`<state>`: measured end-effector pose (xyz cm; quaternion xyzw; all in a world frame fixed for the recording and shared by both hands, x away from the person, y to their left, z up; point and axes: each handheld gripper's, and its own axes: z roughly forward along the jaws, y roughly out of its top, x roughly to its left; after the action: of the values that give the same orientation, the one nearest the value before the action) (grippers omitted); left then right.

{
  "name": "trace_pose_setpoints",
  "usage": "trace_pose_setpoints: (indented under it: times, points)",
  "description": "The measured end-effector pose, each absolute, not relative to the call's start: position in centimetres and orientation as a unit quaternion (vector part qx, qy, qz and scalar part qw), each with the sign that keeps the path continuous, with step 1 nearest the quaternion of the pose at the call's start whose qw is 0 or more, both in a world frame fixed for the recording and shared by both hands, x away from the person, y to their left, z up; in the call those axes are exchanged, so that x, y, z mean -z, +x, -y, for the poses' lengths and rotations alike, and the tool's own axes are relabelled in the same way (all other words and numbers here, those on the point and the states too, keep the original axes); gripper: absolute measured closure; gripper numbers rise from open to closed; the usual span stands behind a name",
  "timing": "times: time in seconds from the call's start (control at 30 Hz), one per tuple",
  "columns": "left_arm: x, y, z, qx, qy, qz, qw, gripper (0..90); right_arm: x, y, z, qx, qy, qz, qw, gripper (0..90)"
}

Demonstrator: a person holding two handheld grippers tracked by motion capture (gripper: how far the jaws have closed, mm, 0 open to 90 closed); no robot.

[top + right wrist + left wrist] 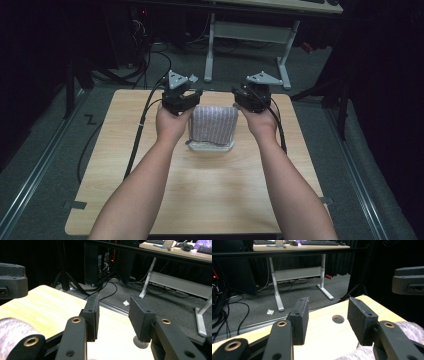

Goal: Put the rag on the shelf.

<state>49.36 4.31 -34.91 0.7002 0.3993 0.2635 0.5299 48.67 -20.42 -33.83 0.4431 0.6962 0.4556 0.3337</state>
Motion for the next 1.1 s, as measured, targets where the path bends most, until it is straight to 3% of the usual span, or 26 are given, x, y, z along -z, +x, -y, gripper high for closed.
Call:
trace_pose_setpoints:
  times: [0.33,0.93,1.1]
  points:
    - [35.5,47.0,-5.0,-0.266,0.702,-0.397,0.528,51.7,34.6,46.3,20.9,-0.453,0.438,-0.702,0.332,61.0]
    - [38.2,42.5,-9.4,-0.231,0.715,-0.381,0.539,44.5,37.6,41.2,22.1,-0.443,0.423,-0.716,0.335,57.2]
    - [40.9,41.8,-10.9,-0.215,0.726,-0.39,0.524,42.5,39.3,40.9,22.8,-0.431,0.431,-0.725,0.319,49.3]
